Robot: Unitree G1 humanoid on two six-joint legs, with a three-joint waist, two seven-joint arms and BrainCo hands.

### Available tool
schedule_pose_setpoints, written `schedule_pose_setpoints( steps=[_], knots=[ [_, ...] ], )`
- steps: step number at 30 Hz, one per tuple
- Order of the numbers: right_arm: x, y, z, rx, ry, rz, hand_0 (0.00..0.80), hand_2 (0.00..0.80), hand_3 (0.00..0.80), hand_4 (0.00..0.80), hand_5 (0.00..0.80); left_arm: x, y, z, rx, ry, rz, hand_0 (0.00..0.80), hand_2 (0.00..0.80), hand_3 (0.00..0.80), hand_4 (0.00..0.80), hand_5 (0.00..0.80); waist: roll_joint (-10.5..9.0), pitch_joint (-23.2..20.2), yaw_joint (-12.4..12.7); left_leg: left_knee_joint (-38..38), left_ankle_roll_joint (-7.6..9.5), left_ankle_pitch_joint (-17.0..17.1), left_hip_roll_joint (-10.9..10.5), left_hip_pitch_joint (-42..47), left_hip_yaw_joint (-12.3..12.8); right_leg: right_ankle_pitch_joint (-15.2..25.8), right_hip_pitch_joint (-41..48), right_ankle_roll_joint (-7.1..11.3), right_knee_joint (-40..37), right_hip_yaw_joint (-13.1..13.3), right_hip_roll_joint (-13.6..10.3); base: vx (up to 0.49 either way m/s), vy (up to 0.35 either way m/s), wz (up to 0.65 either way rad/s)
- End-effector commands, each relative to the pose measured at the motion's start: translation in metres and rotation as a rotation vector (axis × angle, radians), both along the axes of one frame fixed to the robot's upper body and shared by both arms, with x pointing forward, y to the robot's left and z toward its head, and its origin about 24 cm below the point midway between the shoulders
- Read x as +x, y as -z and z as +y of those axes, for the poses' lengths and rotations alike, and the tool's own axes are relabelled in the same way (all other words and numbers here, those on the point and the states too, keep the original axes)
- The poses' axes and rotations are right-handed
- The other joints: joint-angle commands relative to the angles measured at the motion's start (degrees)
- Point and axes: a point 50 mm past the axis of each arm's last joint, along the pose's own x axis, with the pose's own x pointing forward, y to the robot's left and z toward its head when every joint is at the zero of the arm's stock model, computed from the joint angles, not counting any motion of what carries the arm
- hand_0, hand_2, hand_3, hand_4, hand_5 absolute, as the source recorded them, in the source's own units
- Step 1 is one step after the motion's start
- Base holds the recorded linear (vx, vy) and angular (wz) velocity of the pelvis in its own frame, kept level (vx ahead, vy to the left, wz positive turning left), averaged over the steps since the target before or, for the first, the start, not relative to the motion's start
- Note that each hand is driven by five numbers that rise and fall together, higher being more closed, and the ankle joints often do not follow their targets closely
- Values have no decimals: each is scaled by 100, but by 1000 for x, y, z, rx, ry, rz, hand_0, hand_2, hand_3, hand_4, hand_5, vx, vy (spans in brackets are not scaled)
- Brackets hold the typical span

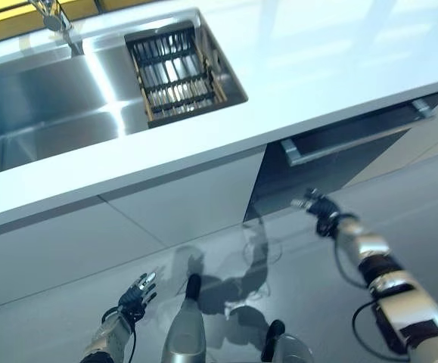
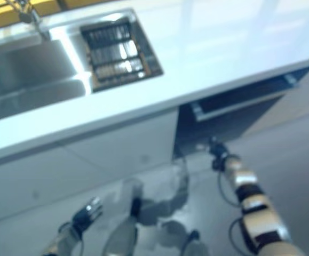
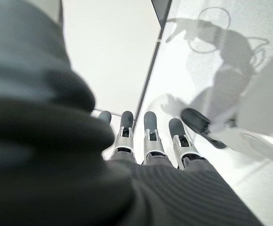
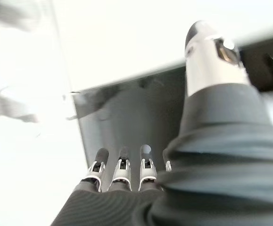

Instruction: Take plates into dishwasher

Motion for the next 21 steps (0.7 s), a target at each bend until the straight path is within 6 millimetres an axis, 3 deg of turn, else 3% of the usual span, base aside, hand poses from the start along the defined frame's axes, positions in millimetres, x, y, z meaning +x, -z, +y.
schedule_pose_setpoints(
  steps=[1, 2, 3, 5, 6, 8, 10, 11, 13, 14, 17, 21],
  knots=[
    [-41, 43, 5, -78, -32, 122, 0, 0, 0, 0, 0, -39, 17, -2, 61, 71, 164, 0, 0, 0, 0, 0, -98, -289, 195, -261, 38, 619, 57, -158, 311, 802, 207, -616, -614, -325, 447, 131, -100, 56],
    [-50, 51, 6, -73, -27, 167, 0, 0, 0, 0, 0, -42, 19, -4, 67, 87, 178, 0, 0, 0, 0, 0, -110, -309, 200, -235, 44, 585, 43, -121, 323, 821, 250, -612, -648, -362, 434, 42, -51, 55],
    [-77, 73, 9, -61, -22, 272, 0, 0, 0, 0, 0, -46, 22, -10, 75, 125, 197, 0, 0, 0, 0, 0, -169, -393, 186, 122, 89, 364, -51, 1, 409, 890, 296, -606, -751, -487, 332, -24, -10, 46],
    [-97, 87, 10, -36, -11, 369, 0, 0, 0, 0, 0, -42, 24, -18, 69, 169, 205, 0, 0, 0, 0, 0, -246, -483, 106, 662, 124, 179, -143, 49, 597, 984, 290, -633, -836, -658, 229, -82, 19, 32],
    [-114, 96, 7, -37, 5, 441, 0, 0, 0, 0, 0, -36, 24, -24, 67, 204, 205, 0, 0, 0, 0, 0, -307, -515, -3, 1200, 181, -83, -244, 153, 826, 1012, 302, -670, -840, -784, 135, -115, 61, 36],
    [-134, 106, -1, -85, 13, 522, 0, 0, 0, 0, 0, -25, 23, -30, 66, 256, 207, 0, 0, 0, 0, 0, -308, -614, -199, 1470, 212, -276, -167, 351, 1231, 1024, 281, -684, -819, -906, 75, -111, 117, 66],
    [-148, 111, -7, -78, 80, 575, 0, 0, 0, 0, 0, -17, 21, -35, 64, 310, 215, 0, 0, 0, 0, 0, -250, -712, -374, 1226, 198, -332, -41, 668, 1479, 1041, 288, -653, -813, -976, 66, -67, 191, 69],
    [-157, 114, -10, -58, 137, 600, 0, 0, 0, 0, 0, -13, 21, -37, 73, 363, 224, 0, 0, 0, 0, 0, -162, -814, -475, 663, 205, -339, -25, 903, 1610, 1083, 312, -572, -842, -1018, 78, -29, 222, 8],
    [-167, 117, -13, -61, 189, 632, 0, 0, 0, 0, 0, -12, 21, -42, 71, 423, 248, 0, 0, 0, 0, 0, -102, -933, -559, 13, 239, -397, -83, 1143, 1671, 1181, 328, -462, -928, -1013, 62, 0, 213, -2],
    [-174, 119, -14, -66, 201, 653, 0, 0, 0, 0, 0, -14, 23, -45, 72, 457, 268, 0, 0, 0, 0, 0, -86, -1008, -588, -232, 277, -413, -154, 1217, 1583, 1211, 321, -420, -985, -951, 77, 20, 178, 71],
    [-191, 123, -19, -125, 175, 730, 0, 0, 0, 0, 0, -23, 26, -48, 44, 482, 288, 0, 0, 0, 0, 0, -119, -1138, -648, -289, 370, -536, -273, 1257, 1546, 1283, 248, -333, -1047, -834, 36, 29, 117, 81],
    [-200, 126, -18, -178, 140, 766, 0, 0, 0, 0, 0, -35, 30, -53, -1, 465, 306, 0, 0, 0, 0, 0, -184, -1230, -586, -333, 469, -625, -350, 1311, 1529, 1350, 325, -269, -1181, -801, 29, 14, 32, 3]
  ],
)
